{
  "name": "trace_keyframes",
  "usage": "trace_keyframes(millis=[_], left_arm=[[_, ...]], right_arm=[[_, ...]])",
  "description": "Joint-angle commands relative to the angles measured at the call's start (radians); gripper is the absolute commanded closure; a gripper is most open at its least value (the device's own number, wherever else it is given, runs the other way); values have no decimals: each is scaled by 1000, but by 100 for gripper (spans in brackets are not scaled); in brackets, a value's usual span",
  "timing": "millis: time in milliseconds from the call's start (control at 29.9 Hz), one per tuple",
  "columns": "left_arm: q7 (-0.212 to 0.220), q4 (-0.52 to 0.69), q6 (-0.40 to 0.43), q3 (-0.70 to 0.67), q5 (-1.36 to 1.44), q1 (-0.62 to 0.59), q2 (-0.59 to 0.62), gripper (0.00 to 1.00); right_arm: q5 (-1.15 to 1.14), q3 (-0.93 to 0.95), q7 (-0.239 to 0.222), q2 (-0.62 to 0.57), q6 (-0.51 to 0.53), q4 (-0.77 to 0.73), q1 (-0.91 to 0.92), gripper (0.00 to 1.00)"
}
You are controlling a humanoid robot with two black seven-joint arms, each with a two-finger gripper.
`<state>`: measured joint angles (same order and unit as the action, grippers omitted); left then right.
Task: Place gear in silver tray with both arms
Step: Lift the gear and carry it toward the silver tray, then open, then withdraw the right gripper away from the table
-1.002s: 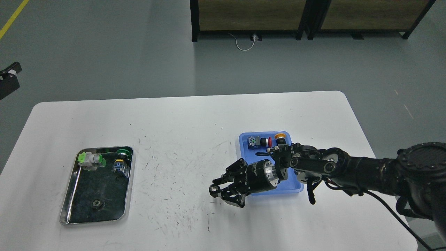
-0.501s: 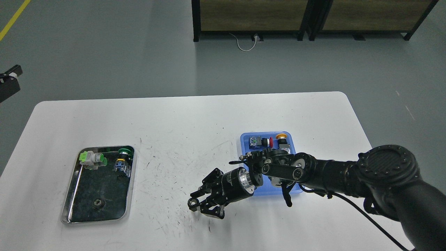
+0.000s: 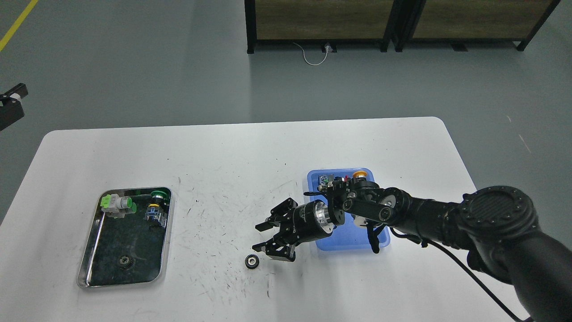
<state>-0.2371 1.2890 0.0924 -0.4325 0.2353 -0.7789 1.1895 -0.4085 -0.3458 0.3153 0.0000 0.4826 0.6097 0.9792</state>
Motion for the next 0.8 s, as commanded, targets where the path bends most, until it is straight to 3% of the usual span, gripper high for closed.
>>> trace_keyframes(millis=[0,167,267,368,568,769], left_arm=[[-13,29,16,0,-1,1,22,2],[-19,114,32,2,10,1,47,2],[-21,165,47,6,47,3,45,2],[-21,199,46,38,104,3,26,2],[-27,231,35,123,228,12,-115,2],[-37,233,-6,192,351,35,-273,2]], right_arm=[[10,16,-7,0,-4,-25,16,34],[20,40,-10,0,-4,-59,61,23],[27,108,-10,0,-4,-86,82,22],[28,168,-10,-72,-9,-114,116,21],[62,321,-10,-239,-12,-177,211,21],[135,349,-10,-394,-32,-192,335,20]])
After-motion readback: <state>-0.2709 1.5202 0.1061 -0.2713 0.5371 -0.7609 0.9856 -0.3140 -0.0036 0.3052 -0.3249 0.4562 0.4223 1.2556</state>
